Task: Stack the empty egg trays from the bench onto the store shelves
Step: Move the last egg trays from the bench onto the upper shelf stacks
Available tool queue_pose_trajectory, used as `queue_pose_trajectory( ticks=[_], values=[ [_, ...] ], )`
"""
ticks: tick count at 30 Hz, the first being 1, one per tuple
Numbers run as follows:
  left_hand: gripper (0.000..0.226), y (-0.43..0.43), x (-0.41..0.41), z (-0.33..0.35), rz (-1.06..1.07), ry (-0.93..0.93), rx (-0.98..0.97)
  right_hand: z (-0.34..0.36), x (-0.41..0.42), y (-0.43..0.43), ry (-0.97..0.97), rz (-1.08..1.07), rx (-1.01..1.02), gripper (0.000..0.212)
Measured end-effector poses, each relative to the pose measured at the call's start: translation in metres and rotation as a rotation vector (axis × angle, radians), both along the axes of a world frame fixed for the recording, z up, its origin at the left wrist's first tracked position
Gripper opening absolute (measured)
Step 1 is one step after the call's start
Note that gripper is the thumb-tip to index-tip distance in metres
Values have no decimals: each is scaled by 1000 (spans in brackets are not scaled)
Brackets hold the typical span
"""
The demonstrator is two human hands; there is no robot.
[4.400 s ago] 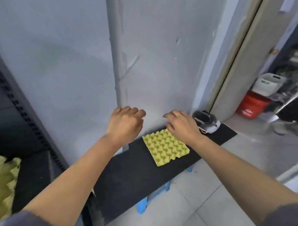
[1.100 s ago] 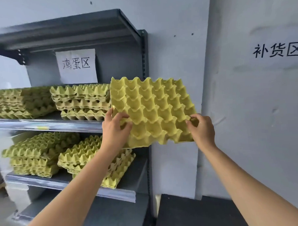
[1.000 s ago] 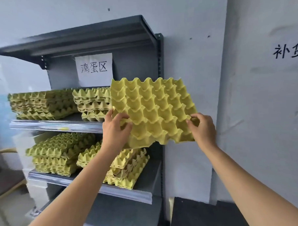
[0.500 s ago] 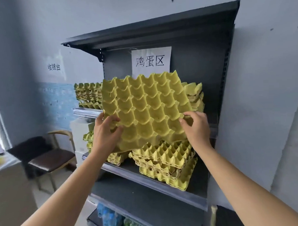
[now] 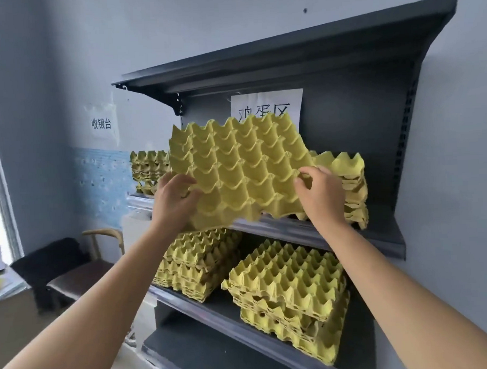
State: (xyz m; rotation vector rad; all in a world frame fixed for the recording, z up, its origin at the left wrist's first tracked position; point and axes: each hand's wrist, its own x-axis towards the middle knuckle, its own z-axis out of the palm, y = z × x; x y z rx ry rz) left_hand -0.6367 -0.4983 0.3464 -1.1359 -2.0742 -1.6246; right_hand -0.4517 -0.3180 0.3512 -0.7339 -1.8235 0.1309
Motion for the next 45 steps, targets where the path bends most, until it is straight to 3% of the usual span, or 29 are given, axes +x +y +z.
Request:
queue_pose_trajectory(
  ticks=[11,21,27,32,38,45],
  values=[
    [33,108,-59,49,-149,20,89,64,-16,48,-144,-325,40,41],
    [28,174,-139,65,-528,1,173,85,-75,76,-114,-553,-37,45],
    [43,200,-152,67,-742,-60,137,87,-74,77,-117,-676,-53,41],
    [48,213,-144,76,-895,-128,218,99,-56,78,-45,-728,-62,38],
    [39,225,-111,86,-887,-119,181,108,-27,90,40,-741,-128,40],
    [28,239,-95,59,-707,10,-28,88,3,111,-175,-651,-318,36]
  ],
)
